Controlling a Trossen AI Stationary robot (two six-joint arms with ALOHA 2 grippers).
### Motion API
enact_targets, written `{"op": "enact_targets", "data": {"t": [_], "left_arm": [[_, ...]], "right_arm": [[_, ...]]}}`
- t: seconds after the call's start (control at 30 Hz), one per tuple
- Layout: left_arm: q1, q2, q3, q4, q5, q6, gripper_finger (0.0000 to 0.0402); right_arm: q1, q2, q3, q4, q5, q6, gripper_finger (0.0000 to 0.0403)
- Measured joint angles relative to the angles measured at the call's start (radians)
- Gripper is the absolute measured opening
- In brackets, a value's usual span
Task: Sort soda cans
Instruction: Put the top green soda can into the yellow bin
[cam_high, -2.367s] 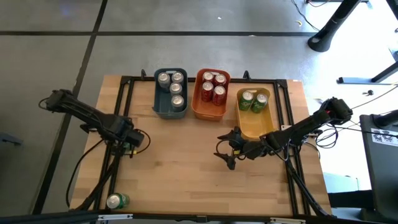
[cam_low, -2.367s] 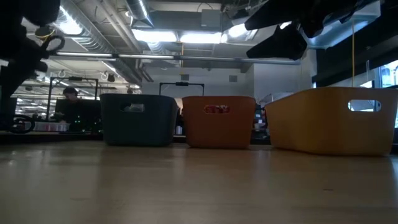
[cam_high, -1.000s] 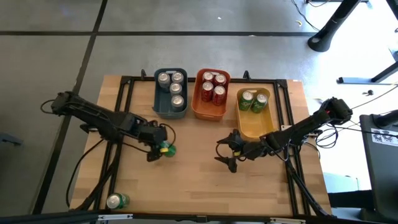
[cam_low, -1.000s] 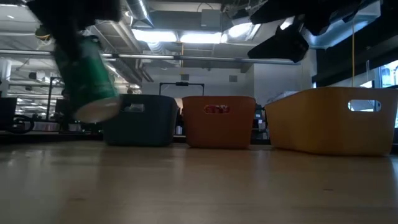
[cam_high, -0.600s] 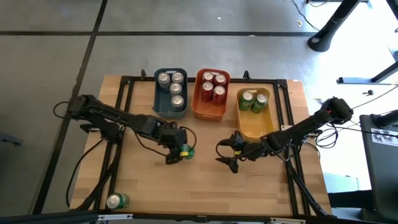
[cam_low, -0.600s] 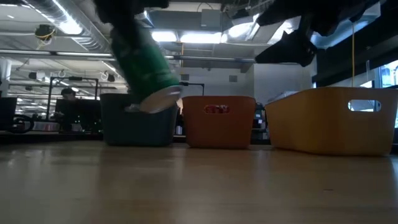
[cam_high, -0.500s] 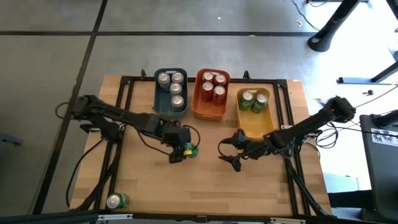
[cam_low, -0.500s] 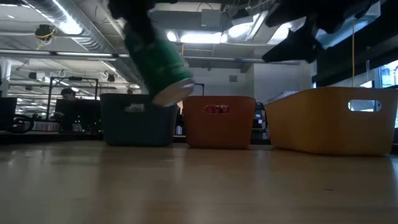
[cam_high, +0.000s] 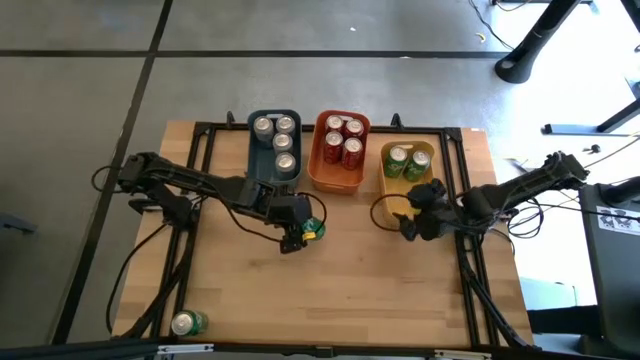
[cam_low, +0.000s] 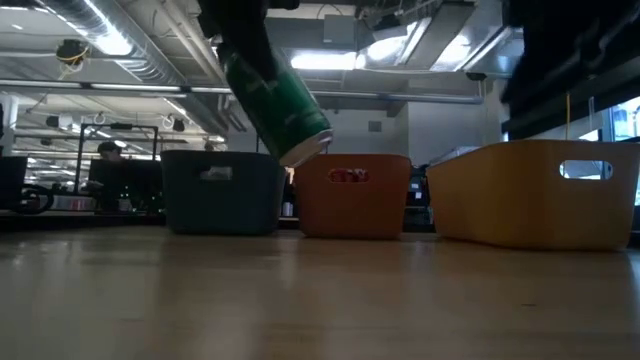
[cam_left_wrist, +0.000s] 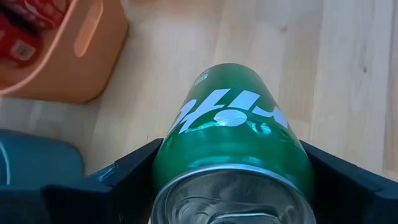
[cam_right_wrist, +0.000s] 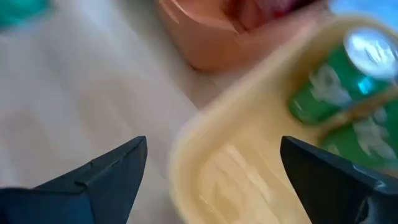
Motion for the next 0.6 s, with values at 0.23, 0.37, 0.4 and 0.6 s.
{"op": "enact_targets", "data": {"t": [0.23,0.37,0.4,0.6], "left_arm": [[0.005,0.008,-0.012,0.077,-0.006,0.056,0.0308],[0.010,0.019,-0.012,0.084,-0.005,0.091,0.0308],[0.010,0.019,-0.012,0.089,-0.004,0.102,0.0308],[0.017,0.019,-0.012,0.085,-0.005,0.128,0.0308]], "right_arm": [[-0.021,0.022,-0.044,-0.018,-0.131,0.003,0.0358],[-0.021,0.022,-0.044,-0.013,-0.208,-0.021,0.0333],[-0.021,0.023,-0.045,-0.019,-0.212,-0.022,0.0325],[-0.021,0.055,-0.093,0.006,-0.204,-0.051,0.0269]]}}
